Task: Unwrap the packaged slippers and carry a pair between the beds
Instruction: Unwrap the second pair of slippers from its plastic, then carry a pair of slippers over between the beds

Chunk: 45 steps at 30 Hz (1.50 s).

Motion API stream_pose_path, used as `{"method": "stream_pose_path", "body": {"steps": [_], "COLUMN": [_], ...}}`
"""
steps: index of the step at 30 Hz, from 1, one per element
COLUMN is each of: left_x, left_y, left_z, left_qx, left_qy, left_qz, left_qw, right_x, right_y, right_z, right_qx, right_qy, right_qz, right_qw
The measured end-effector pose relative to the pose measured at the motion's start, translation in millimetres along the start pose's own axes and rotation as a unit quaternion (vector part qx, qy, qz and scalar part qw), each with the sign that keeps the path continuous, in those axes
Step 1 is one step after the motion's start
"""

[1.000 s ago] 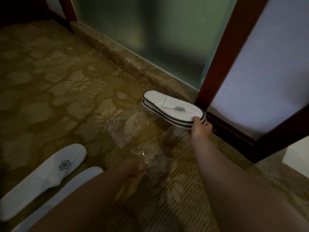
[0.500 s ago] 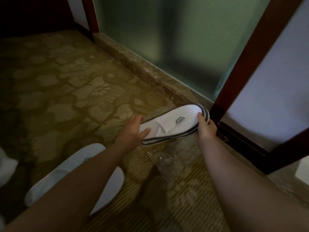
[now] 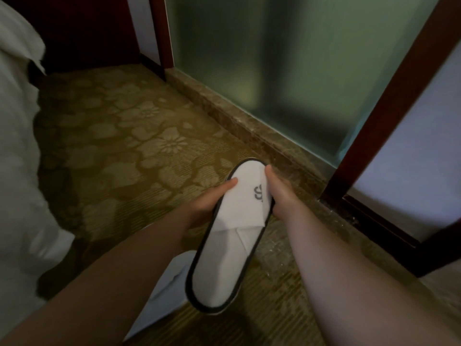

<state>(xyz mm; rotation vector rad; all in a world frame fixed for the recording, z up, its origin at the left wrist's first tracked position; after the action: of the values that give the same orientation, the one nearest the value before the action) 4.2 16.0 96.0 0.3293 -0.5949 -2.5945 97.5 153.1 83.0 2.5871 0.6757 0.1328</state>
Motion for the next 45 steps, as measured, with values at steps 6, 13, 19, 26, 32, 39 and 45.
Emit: {"method": "stream_pose_path", "body": {"steps": [6, 13, 19, 26, 32, 39, 45], "left_x": [13.8, 38.2, 26.2, 3.7, -0.5, 19.4, 31.0], "left_y": [4.8, -12.6, -18.6, -36.8, -46.9, -22.6, 41.4], "left_z": [13.7, 2.7, -9.5, -18.9, -41.0, -66.9, -35.8], "left_qx": [-0.040, -0.054, -0.041, -0.017, 0.019, 0.066, 0.104], "left_qy": [-0.011, 0.028, 0.064, 0.115, 0.031, -0.052, -0.067], "left_qz": [0.106, 0.321, 0.343, 0.288, 0.244, 0.287, 0.304], "left_qw": [0.994, 0.945, 0.936, 0.951, 0.969, 0.954, 0.945], "right_x": [-6.9, -22.8, -37.9, -22.3, -10.8, -1.6, -9.1], "right_y": [-3.3, 6.3, 0.4, -5.3, -11.1, 7.7, 58.6], "right_z": [-6.1, 5.9, 17.8, 30.0, 40.5, 68.3, 33.1], "right_qx": [0.004, -0.039, -0.029, -0.035, -0.070, -0.135, -0.167], "right_qy": [-0.032, 0.041, 0.108, 0.053, -0.018, 0.018, 0.062], "right_qz": [-0.041, -0.148, -0.107, -0.067, 0.013, 0.050, 0.027], "right_qw": [0.999, 0.987, 0.988, 0.996, 0.997, 0.989, 0.984]}}
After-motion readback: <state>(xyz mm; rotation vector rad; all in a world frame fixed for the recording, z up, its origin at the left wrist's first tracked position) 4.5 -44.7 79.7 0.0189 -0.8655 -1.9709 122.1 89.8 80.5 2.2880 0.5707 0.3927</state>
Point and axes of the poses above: each hand's wrist, its own y-axis away from the middle knuckle, its own x-axis out of the back of the hand, z = x × y, the point moved 2 cm from there along -y, towards the middle knuckle, and after that the axes turned 3 degrees about y, right-handed, at the moved point
